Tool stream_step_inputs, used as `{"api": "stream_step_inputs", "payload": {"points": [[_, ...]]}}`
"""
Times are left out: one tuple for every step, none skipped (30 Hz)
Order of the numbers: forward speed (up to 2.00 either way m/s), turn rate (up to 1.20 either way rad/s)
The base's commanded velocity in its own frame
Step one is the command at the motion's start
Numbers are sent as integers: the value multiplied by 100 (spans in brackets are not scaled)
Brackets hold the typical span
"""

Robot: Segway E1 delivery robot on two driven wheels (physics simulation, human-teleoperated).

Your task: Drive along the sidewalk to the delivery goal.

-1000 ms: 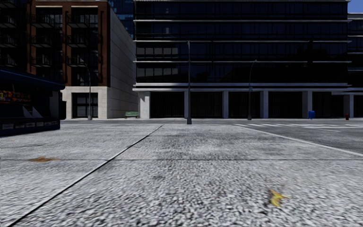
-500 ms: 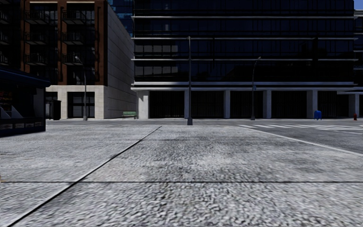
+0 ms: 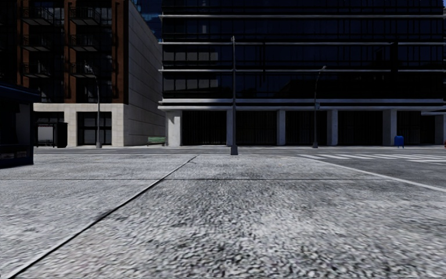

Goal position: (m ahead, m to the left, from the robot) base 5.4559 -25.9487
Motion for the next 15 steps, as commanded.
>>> {"api": "stream_step_inputs", "payload": {"points": [[200,0],[200,0],[200,0],[200,0],[200,0],[200,0],[200,0],[200,0],[200,0],[200,0],[200,0],[200,0],[200,0],[200,0],[200,0]]}}
